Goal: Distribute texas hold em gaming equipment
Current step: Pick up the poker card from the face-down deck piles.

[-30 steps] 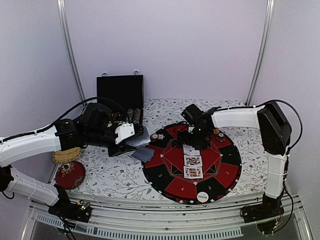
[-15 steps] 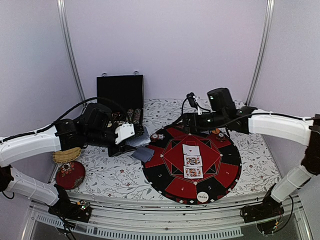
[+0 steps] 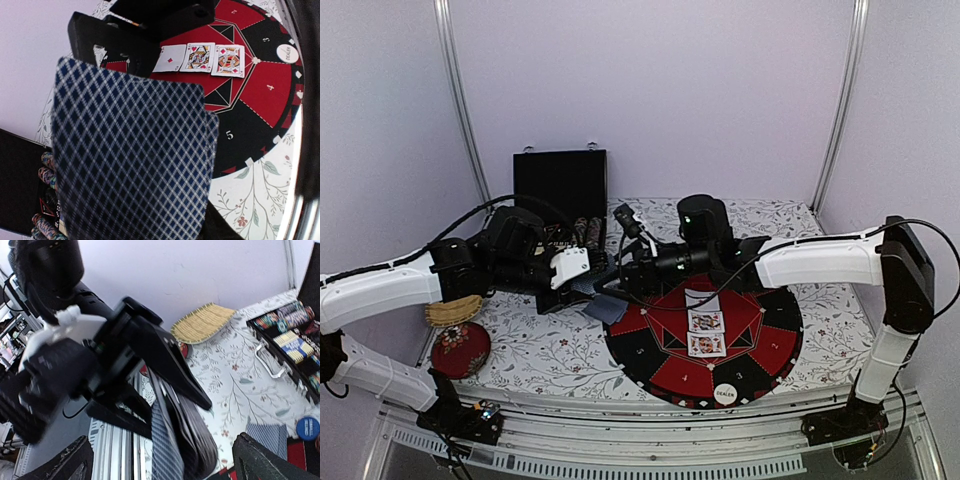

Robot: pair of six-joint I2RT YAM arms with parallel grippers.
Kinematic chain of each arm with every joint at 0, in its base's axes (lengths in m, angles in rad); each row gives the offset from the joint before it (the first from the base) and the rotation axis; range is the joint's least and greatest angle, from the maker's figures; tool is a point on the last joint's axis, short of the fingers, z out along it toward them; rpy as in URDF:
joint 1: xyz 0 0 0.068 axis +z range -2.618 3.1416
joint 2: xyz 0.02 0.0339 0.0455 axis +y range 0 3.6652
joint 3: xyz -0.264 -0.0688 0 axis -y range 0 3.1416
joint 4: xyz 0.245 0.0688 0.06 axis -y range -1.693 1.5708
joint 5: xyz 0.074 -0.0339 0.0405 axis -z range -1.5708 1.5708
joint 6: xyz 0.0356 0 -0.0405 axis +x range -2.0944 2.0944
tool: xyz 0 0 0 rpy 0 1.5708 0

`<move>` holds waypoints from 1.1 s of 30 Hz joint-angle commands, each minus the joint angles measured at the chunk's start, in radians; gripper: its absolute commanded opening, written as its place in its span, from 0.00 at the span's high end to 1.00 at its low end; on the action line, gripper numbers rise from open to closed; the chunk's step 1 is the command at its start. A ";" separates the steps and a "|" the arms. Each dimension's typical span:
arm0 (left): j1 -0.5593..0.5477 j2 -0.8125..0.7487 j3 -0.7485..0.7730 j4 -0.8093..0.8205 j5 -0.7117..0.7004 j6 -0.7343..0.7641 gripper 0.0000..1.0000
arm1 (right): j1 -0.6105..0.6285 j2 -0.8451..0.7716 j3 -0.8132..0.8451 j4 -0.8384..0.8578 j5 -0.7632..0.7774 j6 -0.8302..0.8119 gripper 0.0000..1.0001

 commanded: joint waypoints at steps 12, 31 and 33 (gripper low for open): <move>-0.017 -0.021 -0.005 0.012 0.015 0.006 0.54 | 0.008 -0.006 0.072 -0.094 0.215 -0.035 0.42; -0.018 -0.022 -0.005 0.013 0.009 0.006 0.54 | 0.008 -0.146 0.050 -0.268 0.253 -0.035 0.89; -0.019 -0.020 -0.005 0.014 0.009 0.006 0.54 | 0.009 -0.157 0.050 -0.290 0.248 -0.038 0.97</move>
